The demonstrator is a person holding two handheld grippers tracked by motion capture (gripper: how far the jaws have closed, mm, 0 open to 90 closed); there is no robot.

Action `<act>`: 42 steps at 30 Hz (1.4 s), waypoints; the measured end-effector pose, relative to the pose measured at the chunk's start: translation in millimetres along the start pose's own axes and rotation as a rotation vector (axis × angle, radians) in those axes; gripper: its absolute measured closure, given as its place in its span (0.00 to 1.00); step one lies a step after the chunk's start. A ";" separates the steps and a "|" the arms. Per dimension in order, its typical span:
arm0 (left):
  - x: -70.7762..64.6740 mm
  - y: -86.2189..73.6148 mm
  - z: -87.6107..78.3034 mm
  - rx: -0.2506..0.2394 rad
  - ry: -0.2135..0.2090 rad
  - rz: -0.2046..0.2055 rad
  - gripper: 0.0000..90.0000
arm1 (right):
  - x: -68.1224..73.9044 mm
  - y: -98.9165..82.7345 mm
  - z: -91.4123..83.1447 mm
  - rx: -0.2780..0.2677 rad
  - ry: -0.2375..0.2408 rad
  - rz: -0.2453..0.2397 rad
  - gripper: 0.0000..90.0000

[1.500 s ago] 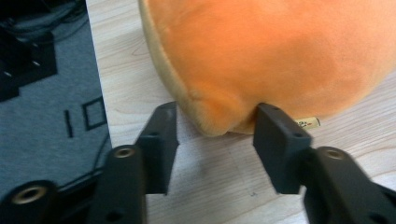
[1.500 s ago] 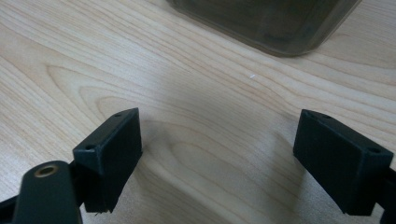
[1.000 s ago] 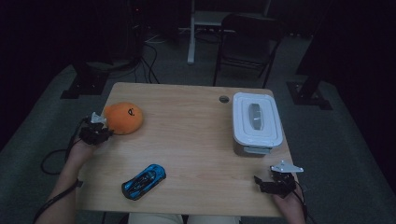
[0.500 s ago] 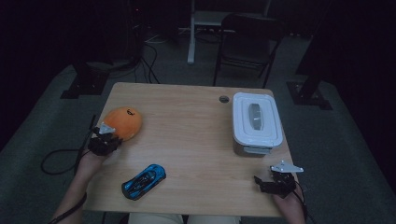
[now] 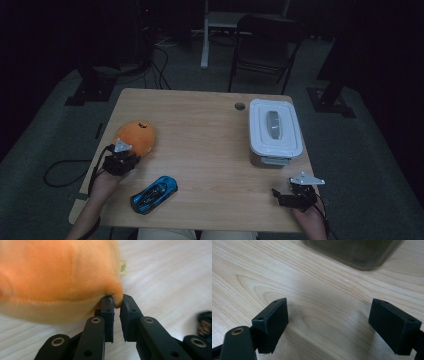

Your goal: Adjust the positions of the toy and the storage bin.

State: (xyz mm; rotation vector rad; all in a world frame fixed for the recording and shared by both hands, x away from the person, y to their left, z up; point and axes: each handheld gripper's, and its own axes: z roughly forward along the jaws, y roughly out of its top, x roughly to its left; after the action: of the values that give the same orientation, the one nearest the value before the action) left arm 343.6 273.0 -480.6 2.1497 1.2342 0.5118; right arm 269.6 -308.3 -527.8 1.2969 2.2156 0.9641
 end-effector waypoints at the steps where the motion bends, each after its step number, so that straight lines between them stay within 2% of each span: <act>1: -2.4 0.1 0.1 -0.012 -0.010 -0.002 0.91 | 0.0 0.0 0.0 0.000 0.000 0.000 0.17; 4: -8.3 2.2 1.2 -0.018 -0.067 0.023 0.89 | 0.0 0.0 0.0 0.000 0.000 0.000 0.17; 5: -9.8 3.4 2.2 -0.009 -0.086 0.029 0.86 | 0.0 0.0 0.0 0.000 0.000 0.000 0.17; 7: -14.2 4.8 3.5 -0.003 -0.080 0.048 0.86 | 0.0 0.0 0.0 0.000 0.000 0.000 0.17; 8: -15.4 5.6 2.5 -0.003 -0.091 0.053 0.86 | 0.0 0.0 0.0 0.000 0.000 0.000 0.17; 10: -16.9 6.5 -0.7 -0.005 -0.092 0.055 0.78 | 0.0 0.0 0.0 0.000 0.000 0.000 0.17; 12: -15.6 7.1 -6.7 -0.023 -0.098 0.045 0.77 | 0.0 0.0 0.0 0.000 0.000 0.000 0.17; 13: -14.4 7.7 -10.5 -0.032 -0.099 0.038 0.73 | 0.0 0.0 0.0 0.000 0.000 0.000 0.17; 16: -8.8 11.3 -23.9 -0.068 -0.080 0.018 0.72 | 0.0 0.0 0.0 0.000 0.000 0.000 0.17; 17: -8.8 11.3 -23.9 -0.068 -0.080 0.018 0.69 | 0.0 0.0 0.0 0.000 0.000 0.000 0.17; 18: -3.0 15.9 -32.0 -0.086 -0.060 0.012 0.69 | 0.0 0.0 0.0 0.000 0.000 0.000 0.17; 20: 2.7 20.8 -37.7 -0.115 -0.045 0.004 0.68 | 0.0 0.0 0.0 0.000 0.000 0.000 0.17; 22: 8.5 26.6 -41.3 -0.134 -0.047 0.000 0.59 | 0.0 0.0 0.0 0.000 0.000 0.000 0.17; 23: 10.7 29.4 -41.7 -0.141 -0.053 0.000 0.58 | 0.0 0.0 0.0 0.000 0.000 0.000 0.17; 24: 13.0 32.4 -40.7 -0.139 -0.050 0.001 0.56 | 0.1 0.0 0.0 0.000 0.000 0.000 0.17; 25: 14.6 35.4 -39.1 -0.132 -0.029 0.005 0.50 | 0.0 0.0 0.0 0.000 0.000 0.000 0.17; 27: 17.2 41.2 -35.1 -0.115 0.028 0.005 0.47 | 0.0 0.0 0.0 0.000 0.000 0.000 0.17; 28: 19.2 43.9 -32.8 -0.104 0.049 -0.002 0.40 | 0.0 0.0 0.0 0.000 0.000 0.000 0.17; 30: 23.4 48.1 -29.2 -0.104 0.089 -0.025 0.35 | 0.0 0.0 0.0 0.000 0.000 0.000 0.17; 32: 28.8 51.4 -24.0 -0.075 0.110 -0.063 0.30 | 0.0 0.0 0.0 0.000 0.000 0.000 0.17; 33: 30.6 52.2 -20.9 -0.069 0.120 -0.068 0.30 | 0.0 0.0 0.0 0.000 0.000 0.000 0.17; 35: 34.6 52.9 -12.5 -0.022 0.118 -0.090 0.27 | 0.0 0.0 0.0 0.000 0.000 0.000 0.17; 39: 37.8 50.9 -2.2 -0.012 0.113 -0.095 0.27 | 0.0 0.0 0.0 0.000 0.000 0.000 0.17; 42: 36.8 48.9 3.6 -0.006 0.134 -0.081 0.28 | 0.0 0.0 0.0 0.000 0.000 0.000 0.17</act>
State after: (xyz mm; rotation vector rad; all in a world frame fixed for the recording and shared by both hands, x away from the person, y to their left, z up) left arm 395.1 285.0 -449.5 2.0793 1.3845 0.6326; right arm 269.6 -308.3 -527.8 1.2972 2.2157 0.9639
